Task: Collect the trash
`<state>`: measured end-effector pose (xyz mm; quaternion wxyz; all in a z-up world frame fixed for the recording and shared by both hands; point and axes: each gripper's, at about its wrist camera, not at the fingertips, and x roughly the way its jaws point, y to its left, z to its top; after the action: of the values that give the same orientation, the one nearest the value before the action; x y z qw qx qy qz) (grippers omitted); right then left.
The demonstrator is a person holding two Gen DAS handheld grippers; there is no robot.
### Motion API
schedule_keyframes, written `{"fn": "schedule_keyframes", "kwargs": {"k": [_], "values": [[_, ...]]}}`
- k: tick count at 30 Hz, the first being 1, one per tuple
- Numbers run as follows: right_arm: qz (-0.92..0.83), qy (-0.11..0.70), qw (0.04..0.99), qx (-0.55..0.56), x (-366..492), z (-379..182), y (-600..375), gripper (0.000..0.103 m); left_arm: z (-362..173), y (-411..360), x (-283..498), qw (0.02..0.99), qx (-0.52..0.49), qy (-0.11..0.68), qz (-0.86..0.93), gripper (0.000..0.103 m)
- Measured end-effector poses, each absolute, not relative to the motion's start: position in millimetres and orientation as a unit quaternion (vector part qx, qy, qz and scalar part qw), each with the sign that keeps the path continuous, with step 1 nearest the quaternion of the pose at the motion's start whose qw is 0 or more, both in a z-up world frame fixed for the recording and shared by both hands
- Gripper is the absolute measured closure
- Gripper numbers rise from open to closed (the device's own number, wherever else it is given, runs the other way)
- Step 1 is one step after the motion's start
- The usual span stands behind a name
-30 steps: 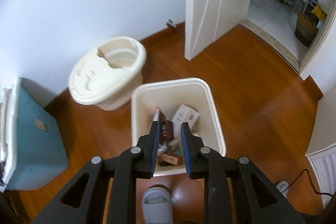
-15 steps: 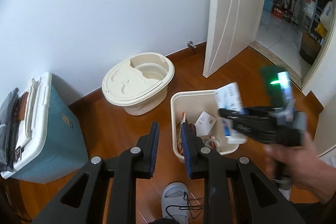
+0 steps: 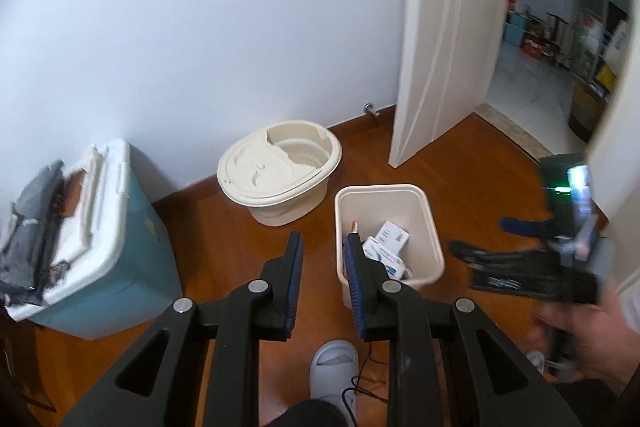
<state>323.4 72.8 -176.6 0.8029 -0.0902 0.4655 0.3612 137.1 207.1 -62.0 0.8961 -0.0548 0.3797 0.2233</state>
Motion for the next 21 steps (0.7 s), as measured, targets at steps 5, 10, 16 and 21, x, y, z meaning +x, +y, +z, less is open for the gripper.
{"fn": "schedule_keyframes", "kwargs": {"k": [5,10,16,21], "values": [[0.336,0.427,0.832,-0.112,209,-96,-9,0.0,-30,148,72,0.903,-0.014,0.375,0.21,0.039],[0.319,0.459,0.825,-0.083,129,-60,-71,0.0,-19,107,14,0.899,-0.074,0.398,0.168,0.013],[0.322,0.451,0.829,-0.079,52,-44,-123,0.0,-18,67,-24,0.905,-0.064,0.395,0.145,0.01],[0.308,0.462,0.829,-0.061,16,-44,-145,0.0,-27,59,-43,0.907,-0.079,0.401,0.104,0.0]]}}
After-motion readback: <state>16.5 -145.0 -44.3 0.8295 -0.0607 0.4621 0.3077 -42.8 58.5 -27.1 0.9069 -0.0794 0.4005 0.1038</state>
